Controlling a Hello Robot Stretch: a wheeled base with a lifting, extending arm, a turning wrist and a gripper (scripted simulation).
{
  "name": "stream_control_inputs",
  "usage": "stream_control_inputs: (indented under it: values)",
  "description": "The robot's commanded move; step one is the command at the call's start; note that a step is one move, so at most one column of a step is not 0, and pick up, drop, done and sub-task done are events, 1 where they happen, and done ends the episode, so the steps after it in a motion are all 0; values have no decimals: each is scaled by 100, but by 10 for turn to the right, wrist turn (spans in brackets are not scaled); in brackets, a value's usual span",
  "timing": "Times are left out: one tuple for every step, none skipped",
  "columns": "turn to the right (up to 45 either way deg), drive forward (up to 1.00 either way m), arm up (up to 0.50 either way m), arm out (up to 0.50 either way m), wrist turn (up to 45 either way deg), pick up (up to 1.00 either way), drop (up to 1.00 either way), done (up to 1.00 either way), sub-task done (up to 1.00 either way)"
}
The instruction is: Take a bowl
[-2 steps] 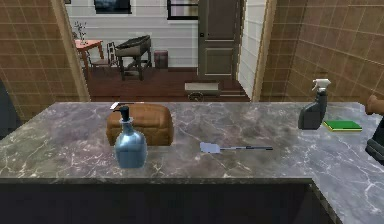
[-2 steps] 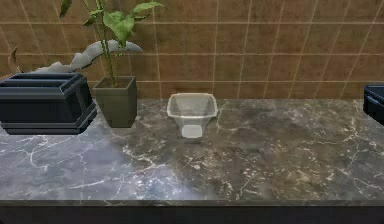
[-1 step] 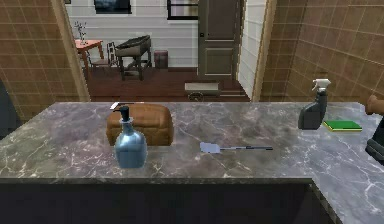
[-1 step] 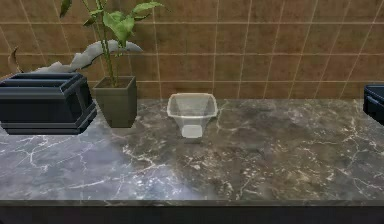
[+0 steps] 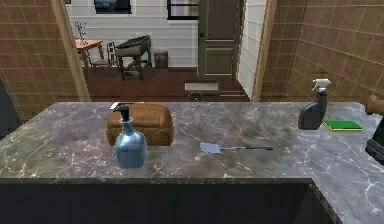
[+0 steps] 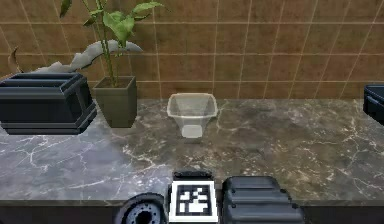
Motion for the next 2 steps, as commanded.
stream_control_inputs:
  values:
    - [0,0,0,28,0,0,0,0,0]
    - [0,0,0,0,450,0,0,0,0]
